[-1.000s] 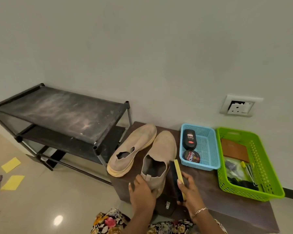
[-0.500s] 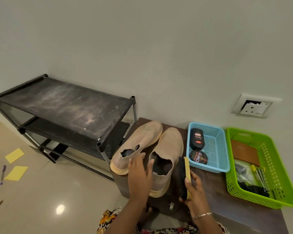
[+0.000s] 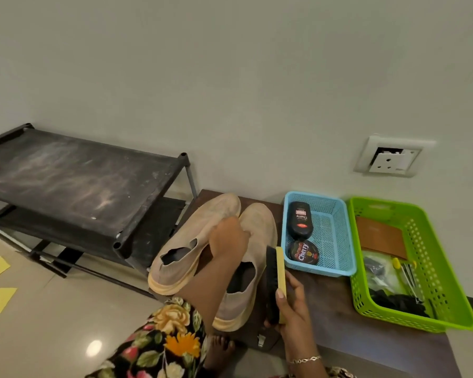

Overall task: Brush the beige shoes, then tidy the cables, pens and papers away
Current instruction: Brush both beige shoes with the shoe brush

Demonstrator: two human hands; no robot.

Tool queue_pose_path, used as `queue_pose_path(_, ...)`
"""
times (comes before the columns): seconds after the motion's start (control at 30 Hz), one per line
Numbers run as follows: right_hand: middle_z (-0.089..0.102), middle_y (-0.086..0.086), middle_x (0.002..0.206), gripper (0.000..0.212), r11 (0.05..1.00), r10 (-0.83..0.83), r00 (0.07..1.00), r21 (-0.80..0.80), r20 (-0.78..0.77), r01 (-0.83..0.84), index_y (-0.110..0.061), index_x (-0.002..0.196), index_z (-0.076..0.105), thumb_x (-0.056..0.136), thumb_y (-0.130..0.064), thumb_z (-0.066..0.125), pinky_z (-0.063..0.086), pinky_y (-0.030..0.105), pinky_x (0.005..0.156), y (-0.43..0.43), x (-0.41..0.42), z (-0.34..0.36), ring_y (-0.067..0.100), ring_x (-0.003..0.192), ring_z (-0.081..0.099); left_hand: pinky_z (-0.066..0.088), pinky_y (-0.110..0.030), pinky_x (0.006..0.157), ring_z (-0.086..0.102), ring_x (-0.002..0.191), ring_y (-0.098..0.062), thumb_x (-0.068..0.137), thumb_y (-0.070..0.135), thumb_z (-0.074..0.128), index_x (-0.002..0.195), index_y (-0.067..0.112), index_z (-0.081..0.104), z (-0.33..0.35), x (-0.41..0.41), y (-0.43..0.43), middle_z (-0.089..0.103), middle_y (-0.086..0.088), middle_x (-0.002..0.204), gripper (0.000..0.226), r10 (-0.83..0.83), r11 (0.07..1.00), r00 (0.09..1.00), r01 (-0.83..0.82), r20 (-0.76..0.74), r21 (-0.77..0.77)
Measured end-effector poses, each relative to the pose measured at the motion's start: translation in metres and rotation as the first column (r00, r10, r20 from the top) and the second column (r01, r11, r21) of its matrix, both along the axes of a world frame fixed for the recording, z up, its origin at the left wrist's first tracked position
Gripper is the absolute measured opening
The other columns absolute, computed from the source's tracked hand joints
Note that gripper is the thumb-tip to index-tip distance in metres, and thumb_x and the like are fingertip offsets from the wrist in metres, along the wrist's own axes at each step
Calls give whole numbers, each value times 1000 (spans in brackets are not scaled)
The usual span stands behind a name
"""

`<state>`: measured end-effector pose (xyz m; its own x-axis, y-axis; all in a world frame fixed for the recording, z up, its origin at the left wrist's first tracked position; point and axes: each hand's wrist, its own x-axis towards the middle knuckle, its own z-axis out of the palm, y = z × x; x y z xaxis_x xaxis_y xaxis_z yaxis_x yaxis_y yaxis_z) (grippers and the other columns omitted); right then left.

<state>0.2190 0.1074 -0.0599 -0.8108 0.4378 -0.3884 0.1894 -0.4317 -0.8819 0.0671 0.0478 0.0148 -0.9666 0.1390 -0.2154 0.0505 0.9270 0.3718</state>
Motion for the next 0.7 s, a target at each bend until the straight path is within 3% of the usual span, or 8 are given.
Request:
queue_pose_path(0.13,60,-17,102,31,999,-26,999,-39,-28,25,-39,112,48,93,-14,50,50,33,58,12,-4,-2,12,86,57,41,-32,95,53,115,-25,93,39,52,121,9,51,-5,-17,23,56,-9,123,41,35,995,995,-26,93,-91)
queue_pose_path(0.27,61,-15,101,31,999,-20,999,-49,-30,18,-38,112,48,93,-13,49,50,34,58,17,-5,-6,14,85,58,39,-32,101,50,121,-25,97,27,47,127,9,47,-17,-25,31,52,-10,131,36,52,989,991,-34,123,-141)
queue_pose_path(0.37,61,-13,105,36,999,-7,999,-42,-45,6,-42,111,50,81,-27,62,50,34,58,16,-2,-3,16,88,59,40,-32,99,49,122,-25,98,21,45,133,8,42,-16,-23,28,50,-12,133,37,123,991,986,-115,116,-69)
queue_pose_path(0.53,64,1,113,55,999,29,993,27,-117,-26,-40,116,52,64,-39,68,51,32,65,12,10,4,15,91,61,43,-32,88,56,110,-29,92,6,47,114,2,56,-12,-9,14,60,-15,115,24,271,927,961,-277,58,251)
queue_pose_path(0.63,66,-1,109,43,995,41,988,96,-148,-27,-30,123,47,87,-12,61,53,22,56,16,17,18,5,81,66,39,-26,65,57,82,-22,85,-2,49,81,5,60,7,3,-2,61,-8,81,14,309,791,951,-245,-21,560)
queue_pose_path(0.7,65,1,112,40,985,49,977,170,-207,-13,-28,122,49,86,-13,59,54,18,61,18,24,35,0,83,66,37,-18,60,51,71,-13,85,-3,51,70,12,54,27,13,-14,57,1,73,22,342,692,935,-184,-93,698)
